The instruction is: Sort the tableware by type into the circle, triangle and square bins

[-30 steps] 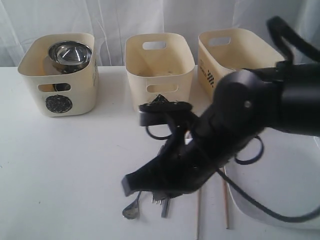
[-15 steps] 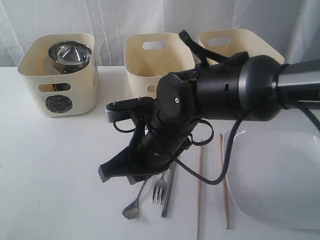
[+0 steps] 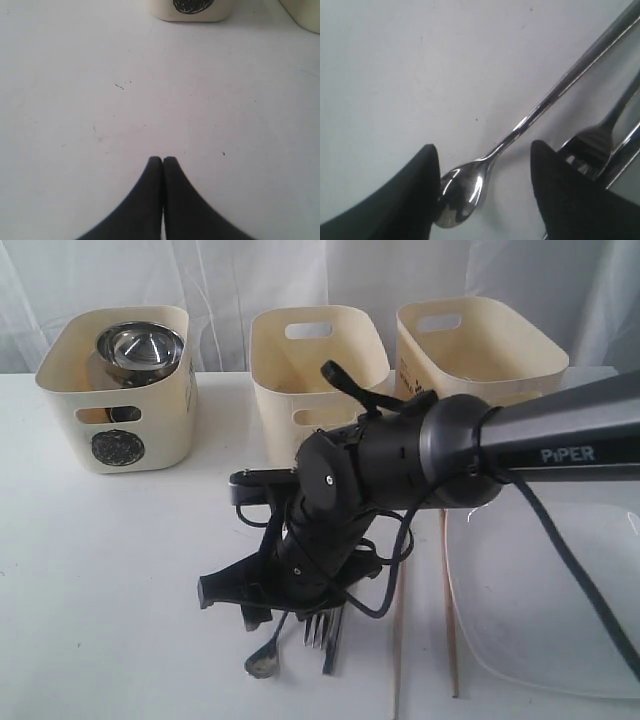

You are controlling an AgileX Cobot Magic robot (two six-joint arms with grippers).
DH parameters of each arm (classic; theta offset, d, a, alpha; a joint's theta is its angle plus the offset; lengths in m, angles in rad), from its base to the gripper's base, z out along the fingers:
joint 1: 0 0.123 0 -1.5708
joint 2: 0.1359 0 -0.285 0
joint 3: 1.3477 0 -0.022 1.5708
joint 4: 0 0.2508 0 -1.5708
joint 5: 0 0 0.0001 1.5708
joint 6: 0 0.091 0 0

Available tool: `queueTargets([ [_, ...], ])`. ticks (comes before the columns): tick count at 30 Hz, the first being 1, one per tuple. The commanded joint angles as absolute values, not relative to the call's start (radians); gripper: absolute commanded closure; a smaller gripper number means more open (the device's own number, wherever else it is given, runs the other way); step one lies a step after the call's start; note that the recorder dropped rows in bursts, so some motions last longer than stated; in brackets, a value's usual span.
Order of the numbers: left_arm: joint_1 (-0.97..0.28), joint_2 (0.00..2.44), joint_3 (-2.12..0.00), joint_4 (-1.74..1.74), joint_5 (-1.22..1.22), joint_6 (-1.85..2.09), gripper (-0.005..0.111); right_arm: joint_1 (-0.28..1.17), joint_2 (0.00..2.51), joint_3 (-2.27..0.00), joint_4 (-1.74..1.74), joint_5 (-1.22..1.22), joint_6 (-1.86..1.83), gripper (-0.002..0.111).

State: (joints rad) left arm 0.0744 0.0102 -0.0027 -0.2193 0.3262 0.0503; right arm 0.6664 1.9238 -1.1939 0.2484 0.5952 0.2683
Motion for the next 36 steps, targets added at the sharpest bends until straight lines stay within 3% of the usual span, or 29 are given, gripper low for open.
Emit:
queueTargets([
  [1, 0.068, 0.002, 0.0, -0.224, 0.355, 0.054, 0.107, 0.667, 1.953, -1.199, 0.244, 0.544, 0.277, 0.056],
  [14, 0.068, 0.002, 0.0, -0.224, 0.355, 0.054, 0.107, 0.667, 2.037, -1.199, 0.164, 0.453, 0.319, 0.06],
  [20, 0.068, 0.002, 0.0, -0.224, 0.355, 0.054, 0.107, 0.667, 2.037, -1.219, -0.023, 0.755, 0.319, 0.06],
  [27, 0.068, 0.002, 0.0, -0.224, 0.355, 0.054, 0.107, 0.667, 2.023, -1.248, -0.034, 0.68, 0.302, 0.06],
  [36, 0.068, 0.002, 0.0, -0.224, 0.355, 0.054, 0.107, 0.667, 1.898, -1.369, -0.021, 0.684, -0.394, 0.06],
])
